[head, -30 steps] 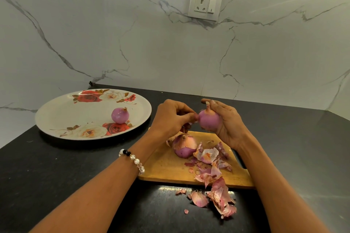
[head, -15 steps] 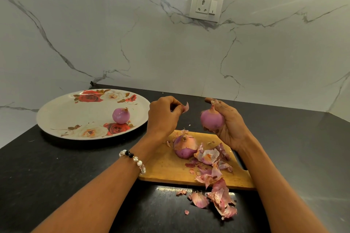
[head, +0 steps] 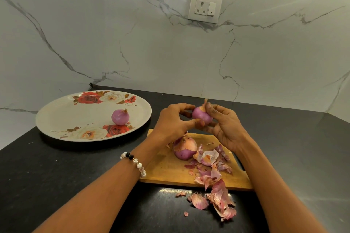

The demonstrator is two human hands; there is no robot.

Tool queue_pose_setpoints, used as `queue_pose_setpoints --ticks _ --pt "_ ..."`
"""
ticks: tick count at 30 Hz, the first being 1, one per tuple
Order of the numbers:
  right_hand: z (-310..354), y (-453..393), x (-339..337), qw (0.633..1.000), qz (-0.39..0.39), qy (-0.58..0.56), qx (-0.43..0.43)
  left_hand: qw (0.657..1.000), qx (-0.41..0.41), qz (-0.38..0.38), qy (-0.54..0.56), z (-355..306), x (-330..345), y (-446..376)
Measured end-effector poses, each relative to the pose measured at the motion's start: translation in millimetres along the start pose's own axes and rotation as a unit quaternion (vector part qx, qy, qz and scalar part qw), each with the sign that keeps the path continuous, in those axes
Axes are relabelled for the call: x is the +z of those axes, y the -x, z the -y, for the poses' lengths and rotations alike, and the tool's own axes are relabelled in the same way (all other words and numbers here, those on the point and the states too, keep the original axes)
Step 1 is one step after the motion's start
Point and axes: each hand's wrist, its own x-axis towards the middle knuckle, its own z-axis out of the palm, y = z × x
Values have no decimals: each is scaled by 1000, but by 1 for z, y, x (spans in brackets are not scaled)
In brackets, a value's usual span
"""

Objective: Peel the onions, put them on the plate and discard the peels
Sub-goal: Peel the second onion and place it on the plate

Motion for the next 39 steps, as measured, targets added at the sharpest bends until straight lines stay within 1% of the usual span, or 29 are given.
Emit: queue_pose_setpoints --ticks 3,6,9,15,17,23,31,39 --pt "2 2 4 999 22 -29 30 996 -43 -27 79 1 -3 -1" --pt "6 4 3 998 17 -35 38 980 -88 -39 176 -1 -8 0" --pt "7 5 1 999 23 -27 26 971 -105 -51 209 -2 -12 0" --pt "6 6 4 998 51 -18 24 971 -126 -69 192 -2 -12 0" --pt "6 5 2 998 50 -14 17 969 -125 -58 205 -2 -12 -1" --pt "3 4 -2 998 58 5 5 970 -122 6 208 -5 -13 1" --pt "1 1 -3 997 62 36 9 984 -95 30 147 -5 -16 1" --pt "3 3 -2 998 61 22 20 989 -79 51 115 -5 -17 3"
